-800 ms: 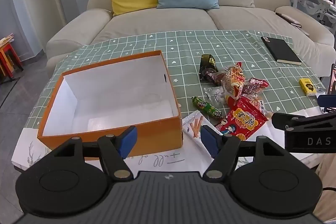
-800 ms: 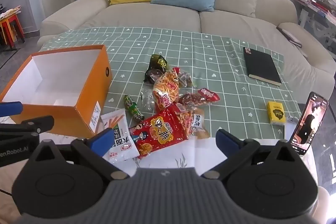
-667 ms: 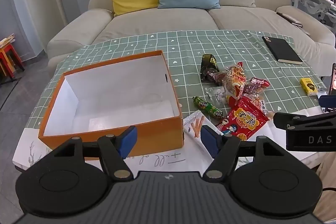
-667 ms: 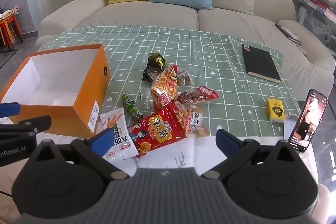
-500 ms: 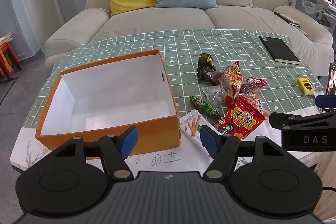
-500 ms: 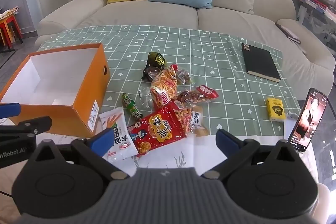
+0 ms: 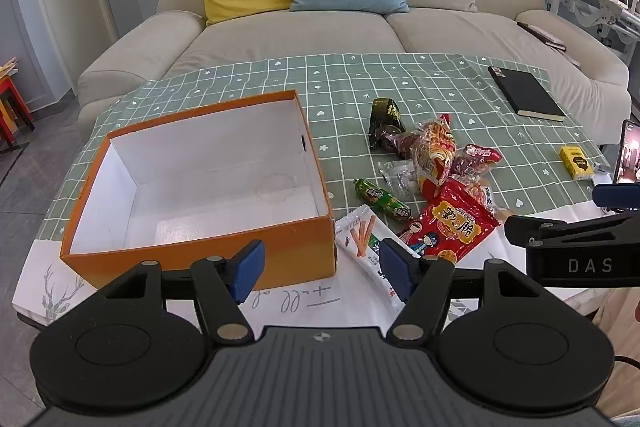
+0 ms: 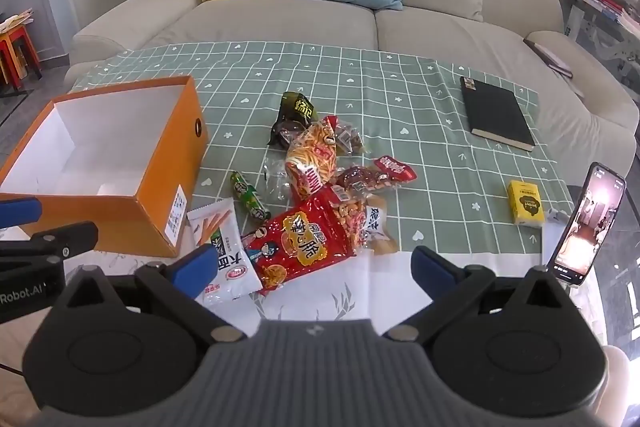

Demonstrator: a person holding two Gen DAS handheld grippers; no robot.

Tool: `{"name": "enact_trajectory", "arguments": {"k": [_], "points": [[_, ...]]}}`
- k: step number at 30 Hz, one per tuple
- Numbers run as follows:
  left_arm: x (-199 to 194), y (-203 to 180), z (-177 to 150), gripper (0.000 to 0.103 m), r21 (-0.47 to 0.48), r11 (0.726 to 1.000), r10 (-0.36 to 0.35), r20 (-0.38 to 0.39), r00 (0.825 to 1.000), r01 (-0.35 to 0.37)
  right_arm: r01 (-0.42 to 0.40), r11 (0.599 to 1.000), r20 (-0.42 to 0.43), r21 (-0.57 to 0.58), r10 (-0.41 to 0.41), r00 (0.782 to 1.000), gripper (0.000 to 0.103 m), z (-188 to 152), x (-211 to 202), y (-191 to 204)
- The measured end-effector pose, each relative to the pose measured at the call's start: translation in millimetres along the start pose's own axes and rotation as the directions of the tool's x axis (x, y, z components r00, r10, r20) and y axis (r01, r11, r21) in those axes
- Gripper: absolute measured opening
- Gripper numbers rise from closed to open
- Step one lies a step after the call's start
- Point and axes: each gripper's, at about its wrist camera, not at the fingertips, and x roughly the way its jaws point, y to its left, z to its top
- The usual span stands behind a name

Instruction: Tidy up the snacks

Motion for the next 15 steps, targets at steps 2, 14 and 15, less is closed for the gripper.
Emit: {"name": "enact_trajectory", "arguments": {"k": [2, 14, 15], "points": [[0.0, -0.1, 0.2, 0.077, 0.001, 1.000, 0.001, -0.001, 1.000, -0.001, 0.001, 1.000, -0.001, 0.002, -0.001, 1.000, 0.099, 0.4, 0.1, -0.5], [0.3, -3.1, 0.1, 0.078, 0.007, 1.000, 0.006, -0.009, 1.000, -0.006, 0.008, 1.000, -0.016, 0.011, -0.008, 1.000, 0.099, 1.5, 3.1, -2.2], [0.3, -3.1, 0.0, 0.078, 0.007, 1.000, 0.006, -0.009, 1.000, -0.006, 0.008, 1.000, -0.016, 0.011, -0.008, 1.000, 0.099, 1.5, 3.1, -2.2]]}}
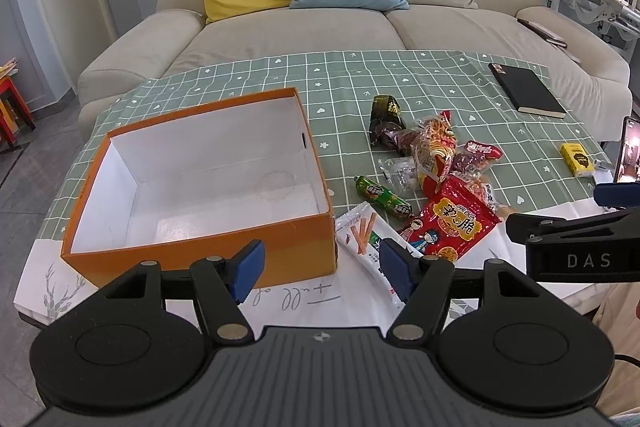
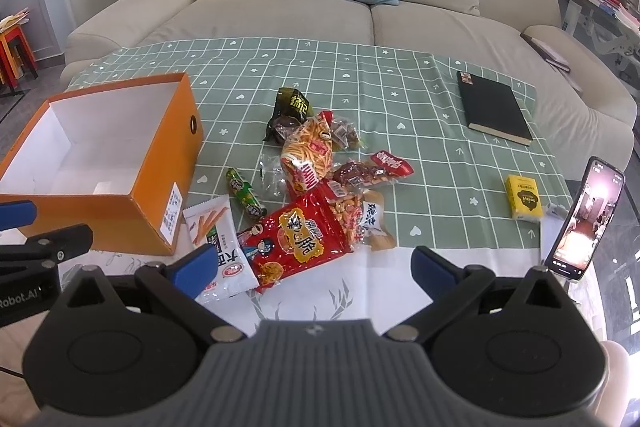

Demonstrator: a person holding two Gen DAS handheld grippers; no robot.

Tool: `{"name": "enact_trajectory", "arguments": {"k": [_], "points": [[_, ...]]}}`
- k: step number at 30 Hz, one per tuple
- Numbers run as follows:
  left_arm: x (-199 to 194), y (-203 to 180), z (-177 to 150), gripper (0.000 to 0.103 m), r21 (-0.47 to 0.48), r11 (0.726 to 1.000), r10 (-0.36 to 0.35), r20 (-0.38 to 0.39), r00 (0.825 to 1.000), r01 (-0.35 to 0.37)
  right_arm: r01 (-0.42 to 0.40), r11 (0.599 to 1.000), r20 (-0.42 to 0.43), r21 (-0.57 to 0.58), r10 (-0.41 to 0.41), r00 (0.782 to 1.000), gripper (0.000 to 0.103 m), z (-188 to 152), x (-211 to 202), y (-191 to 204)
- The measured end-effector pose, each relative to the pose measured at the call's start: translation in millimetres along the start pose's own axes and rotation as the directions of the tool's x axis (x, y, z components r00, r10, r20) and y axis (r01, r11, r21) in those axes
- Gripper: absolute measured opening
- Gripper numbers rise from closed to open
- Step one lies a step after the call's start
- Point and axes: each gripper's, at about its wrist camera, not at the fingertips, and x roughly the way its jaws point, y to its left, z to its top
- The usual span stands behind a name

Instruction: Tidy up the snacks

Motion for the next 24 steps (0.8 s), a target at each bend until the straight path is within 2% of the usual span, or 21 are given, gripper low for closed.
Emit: {"name": "enact_trajectory", "arguments": {"k": [24], "points": [[1.7, 1.0, -1.3, 0.077, 0.001, 1.000, 0.000, -0.011, 1.000, 0.000, -0.008, 1.000, -0.009, -0.010, 0.007, 1.000, 0.099, 1.5, 4.5, 3.1]]}}
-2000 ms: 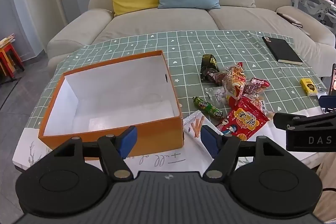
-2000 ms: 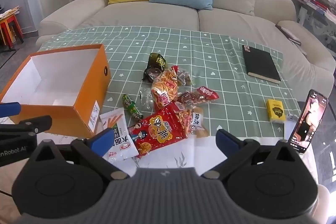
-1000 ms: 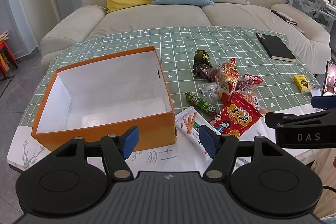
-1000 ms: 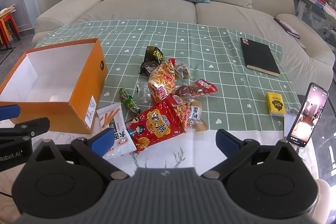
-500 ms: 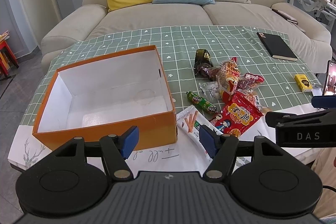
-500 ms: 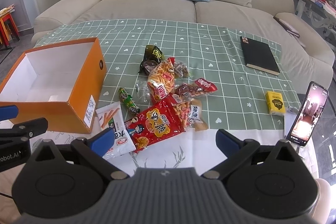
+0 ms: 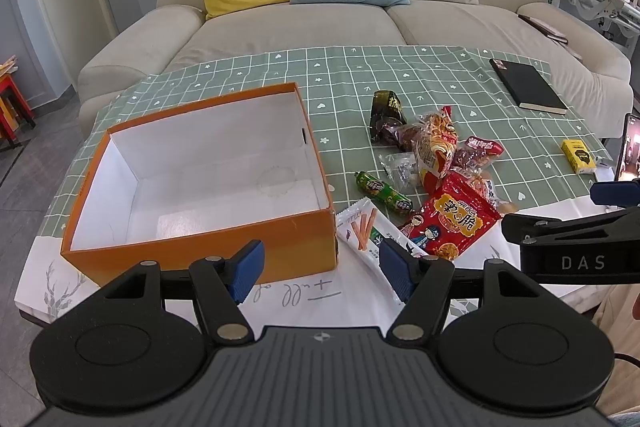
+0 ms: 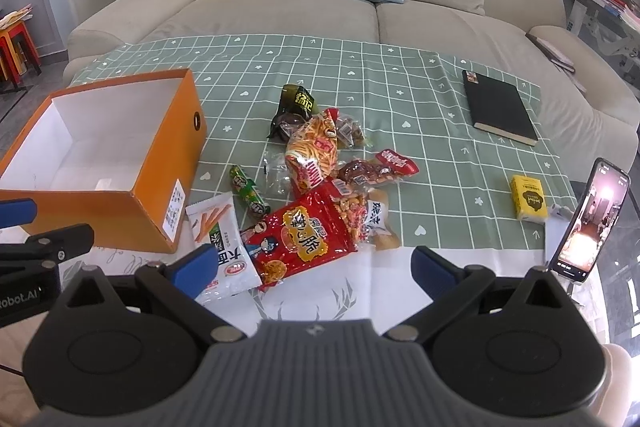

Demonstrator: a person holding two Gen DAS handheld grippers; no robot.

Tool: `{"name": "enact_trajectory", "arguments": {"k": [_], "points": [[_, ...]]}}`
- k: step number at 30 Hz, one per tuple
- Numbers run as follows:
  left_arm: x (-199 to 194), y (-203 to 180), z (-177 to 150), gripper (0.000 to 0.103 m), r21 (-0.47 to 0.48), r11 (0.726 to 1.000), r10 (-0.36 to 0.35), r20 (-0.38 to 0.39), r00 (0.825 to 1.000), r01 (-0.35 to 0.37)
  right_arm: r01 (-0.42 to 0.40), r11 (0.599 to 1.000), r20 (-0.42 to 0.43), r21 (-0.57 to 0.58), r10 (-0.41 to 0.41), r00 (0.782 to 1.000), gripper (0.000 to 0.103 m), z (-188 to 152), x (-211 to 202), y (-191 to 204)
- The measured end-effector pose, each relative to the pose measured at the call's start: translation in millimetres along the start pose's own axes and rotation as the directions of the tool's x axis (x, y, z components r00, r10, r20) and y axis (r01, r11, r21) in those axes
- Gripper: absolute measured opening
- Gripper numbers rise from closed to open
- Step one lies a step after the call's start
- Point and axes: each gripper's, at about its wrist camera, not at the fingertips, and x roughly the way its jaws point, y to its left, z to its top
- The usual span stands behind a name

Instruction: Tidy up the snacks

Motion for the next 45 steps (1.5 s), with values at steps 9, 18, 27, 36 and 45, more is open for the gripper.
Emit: {"name": "enact_trajectory", "arguments": {"k": [9, 18, 27, 36, 45], "points": [[2, -1, -1, 0.078, -0.005, 1.000, -0.001, -0.011, 1.000, 0.001, -0.006, 1.000, 0.001, -0.013, 0.006, 1.000, 0.099, -1, 1, 3], [5, 0, -1, 0.078, -0.006, 1.000, 0.001, -0.030, 1.000, -0.001, -0.008, 1.000, -0.006, -0.009, 0.008, 1.000, 0.099, -1, 3, 2], [6, 3, 1, 0.078, -0.013, 1.000, 0.002, -0.039, 0.999, -0.003, -0.008, 1.000, -0.007, -0.009, 0.008, 1.000, 0.099, -1, 4, 2], [6, 2, 1, 0.078, -0.011, 1.000, 0.003, -0.039, 0.999, -0.003, -0.008, 1.000, -0.007, -0.009, 0.008, 1.000, 0.099, -1, 4, 2], [14, -4, 6, 0.077, 0.031, 0.998, -0.056, -0.025, 0.998, 0.057, -0.019, 1.000, 0.029, -0.008, 0.019, 0.999, 0.099, -1, 13, -9]]}}
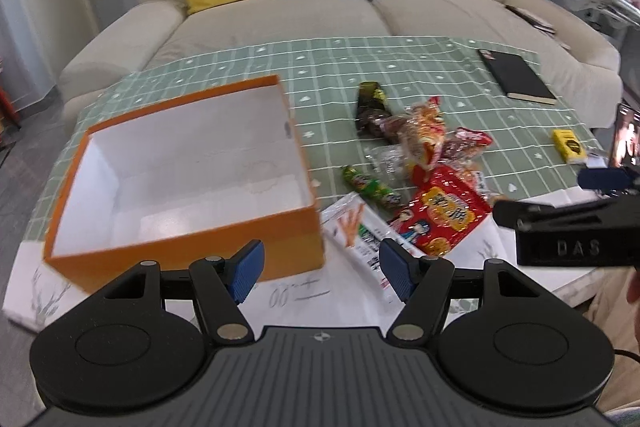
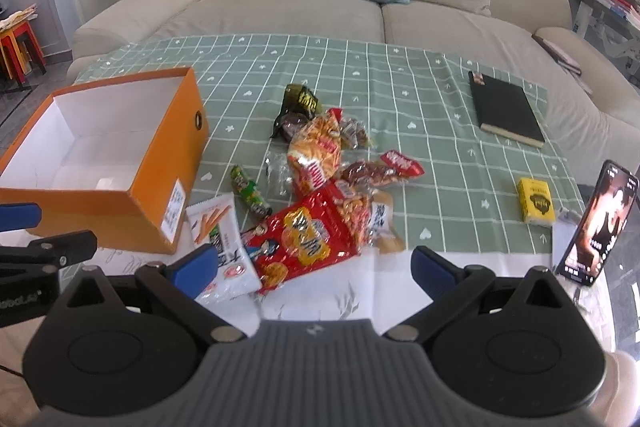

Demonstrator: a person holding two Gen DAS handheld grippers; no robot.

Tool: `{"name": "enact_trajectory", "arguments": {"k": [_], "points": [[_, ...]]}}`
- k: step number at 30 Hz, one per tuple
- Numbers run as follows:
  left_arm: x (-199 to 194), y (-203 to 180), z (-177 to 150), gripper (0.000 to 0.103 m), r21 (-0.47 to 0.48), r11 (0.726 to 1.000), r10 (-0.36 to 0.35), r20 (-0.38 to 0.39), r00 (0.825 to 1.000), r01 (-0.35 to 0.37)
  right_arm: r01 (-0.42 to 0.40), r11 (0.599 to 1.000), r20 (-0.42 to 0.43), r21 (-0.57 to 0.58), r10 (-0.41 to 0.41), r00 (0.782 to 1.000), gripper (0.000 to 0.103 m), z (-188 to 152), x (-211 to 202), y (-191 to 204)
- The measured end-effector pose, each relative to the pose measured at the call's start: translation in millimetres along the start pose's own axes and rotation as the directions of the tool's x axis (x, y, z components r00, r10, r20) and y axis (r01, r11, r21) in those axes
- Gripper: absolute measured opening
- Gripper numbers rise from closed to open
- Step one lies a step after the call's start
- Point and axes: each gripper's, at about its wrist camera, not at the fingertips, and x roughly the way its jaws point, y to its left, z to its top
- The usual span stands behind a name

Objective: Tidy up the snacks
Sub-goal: 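Grasp the yellow-red chip bag with the left gripper while the right grasps the red meat snack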

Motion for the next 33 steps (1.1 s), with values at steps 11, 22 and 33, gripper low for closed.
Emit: {"name": "enact_trajectory", "arguments": {"k": [11, 22, 33], "points": [[36, -32, 22, 0.065, 0.129, 0.975, -0.187, 0.030, 0.982, 0.181, -0.057, 0.994, 0.025, 0.093, 0.055, 0.998, 0.084, -2, 54, -50], [104, -65, 65, 0.074, 0.162, 0.963, -0.221, 0.027, 0.975, 0.214, -0.056, 0.985, -0.032, 0.160, 0.062, 0.998, 0.073, 9, 106, -80], [165, -88, 92, 0.075, 0.143, 0.967, -0.208, -0.040, 0.977, 0.212, -0.039, 0.969, -0.071, 0.243, 0.058, 0.996, 0.072, 25, 151, -107]]}}
